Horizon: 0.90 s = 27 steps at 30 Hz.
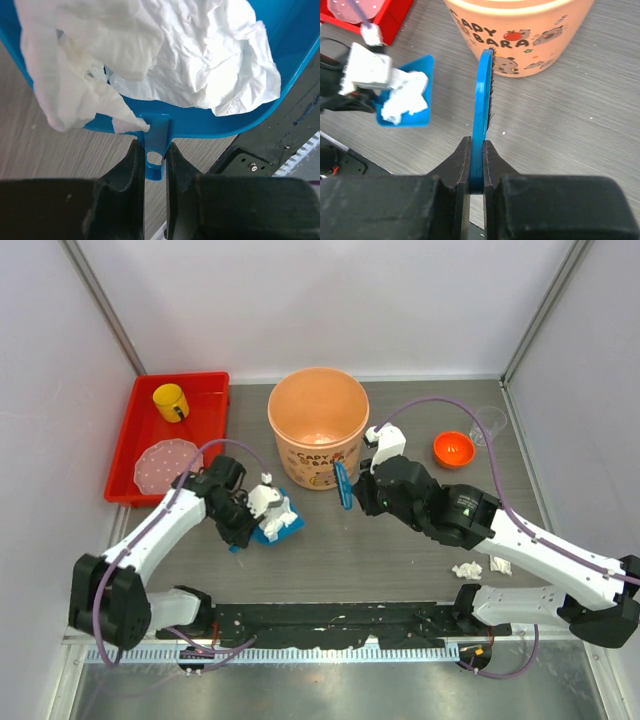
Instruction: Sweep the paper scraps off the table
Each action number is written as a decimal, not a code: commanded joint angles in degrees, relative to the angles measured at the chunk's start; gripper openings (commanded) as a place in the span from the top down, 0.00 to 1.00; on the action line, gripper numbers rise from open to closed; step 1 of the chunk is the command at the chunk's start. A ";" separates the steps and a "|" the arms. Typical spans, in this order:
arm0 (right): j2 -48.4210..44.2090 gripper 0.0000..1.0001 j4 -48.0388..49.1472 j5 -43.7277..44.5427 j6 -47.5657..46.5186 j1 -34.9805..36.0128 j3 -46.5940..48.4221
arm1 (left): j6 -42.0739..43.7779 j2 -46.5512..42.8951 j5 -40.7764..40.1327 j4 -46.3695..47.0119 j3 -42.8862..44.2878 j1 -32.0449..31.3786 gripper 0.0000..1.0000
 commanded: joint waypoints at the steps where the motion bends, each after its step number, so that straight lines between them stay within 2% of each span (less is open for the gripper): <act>1: -0.75 0.99 -3.82 4.60 -2.33 0.38 3.02 | -0.52 -6.51 0.82 -4.83 3.89 4.41 1.00; 4: -0.40 0.99 -3.73 4.86 -3.21 0.38 3.19 | -0.96 -7.75 -1.11 -6.32 7.93 9.16 1.00; 9: -0.05 0.99 -4.60 5.56 -3.48 0.38 2.84 | 0.89 -4.51 -0.06 -12.04 19.86 17.42 1.00; 13: -1.10 0.99 -5.84 8.72 -2.78 -0.41 1.44 | -0.51 -0.29 -4.01 -11.26 29.02 18.57 1.00; 16: -1.89 0.99 -8.03 9.70 -2.16 -2.78 1.00 | -2.44 5.59 -7.08 -11.95 39.73 18.57 1.00; 17: -2.68 0.99 -9.08 9.61 -2.07 -3.66 0.91 | -3.23 9.09 -7.70 -12.13 45.85 18.49 1.00; 21: -4.62 0.99 -10.32 3.65 -3.56 -11.20 -0.32 | -5.26 16.39 -13.93 -11.26 61.17 14.89 1.00; 22: -4.97 0.99 -10.32 2.50 -3.91 -14.53 -0.58 | -5.35 17.90 -18.65 -11.25 64.25 13.32 1.00; 24: -5.67 0.99 -10.41 0.22 -5.32 -17.54 -1.29 | -3.78 22.19 -24.03 -11.34 72.34 7.43 1.00; 25: -5.85 0.99 -10.58 -0.49 -5.67 -19.64 -1.46 | -2.81 23.26 -27.10 -11.17 74.37 2.71 1.00; 27: -6.11 0.99 -11.11 -1.55 -6.64 -21.24 -1.38 | 3.07 24.68 -36.49 -7.25 75.54 -2.06 1.00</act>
